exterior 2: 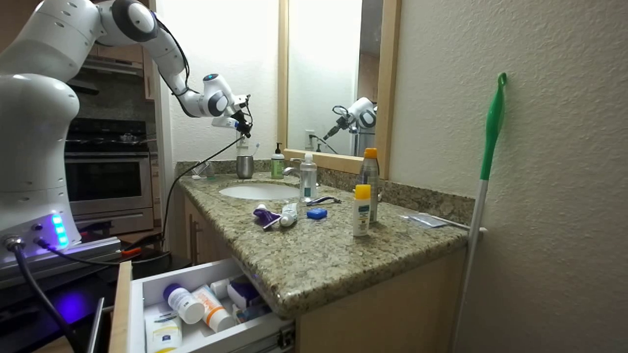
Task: Move the purple tube of tooth paste to the right, move the blue object to the right, move the white tube to the right, remove the toothbrush from the silver cup and place it on the right side of the counter
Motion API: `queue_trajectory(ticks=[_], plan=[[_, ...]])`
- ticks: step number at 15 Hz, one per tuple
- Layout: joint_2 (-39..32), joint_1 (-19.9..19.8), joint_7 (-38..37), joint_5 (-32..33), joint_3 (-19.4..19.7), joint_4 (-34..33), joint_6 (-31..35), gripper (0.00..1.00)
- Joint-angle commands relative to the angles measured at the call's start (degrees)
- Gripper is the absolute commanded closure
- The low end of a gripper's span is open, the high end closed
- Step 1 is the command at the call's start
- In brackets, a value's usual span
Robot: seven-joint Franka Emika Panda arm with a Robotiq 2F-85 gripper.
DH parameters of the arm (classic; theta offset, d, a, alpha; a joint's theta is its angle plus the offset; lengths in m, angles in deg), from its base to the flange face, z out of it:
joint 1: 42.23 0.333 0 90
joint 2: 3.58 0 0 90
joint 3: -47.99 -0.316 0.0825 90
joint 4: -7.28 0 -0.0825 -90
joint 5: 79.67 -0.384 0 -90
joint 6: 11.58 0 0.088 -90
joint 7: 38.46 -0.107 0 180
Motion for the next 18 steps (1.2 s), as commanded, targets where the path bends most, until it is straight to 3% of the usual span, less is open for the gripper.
queue_trajectory(ticks=[1, 2, 3, 6, 7, 8, 11, 12, 13, 18], plan=[[4.7, 5.7, -4.7, 2.1, 8.2, -0.4, -5.1, 0.74], [5.1, 6.8, -5.6, 2.8, 10.0, -0.8, -6.7, 0.72], [4.6, 11.7, -10.4, 6.6, 17.1, -1.6, -10.1, 0.67], [2.8, 14.6, -15.5, 11.3, 21.1, -3.6, -20.7, 0.44], [2.6, 14.6, -15.5, 10.8, 20.6, -3.9, -24.8, 0.38], [2.9, 10.9, -15.8, 11.5, 15.7, -4.5, -29.1, 0.31], [2.7, 7.3, -13.8, 7.9, 10.0, -6.1, -37.0, 0.11], [3.7, 7.7, -15.8, 11.1, 10.6, -3.8, -33.3, 0.28], [3.6, 7.0, -15.7, 10.7, 9.3, -4.3, -34.7, 0.00], [-1.1, 7.4, -24.3, 18.4, 12.1, -3.7, -23.5, 0.00]])
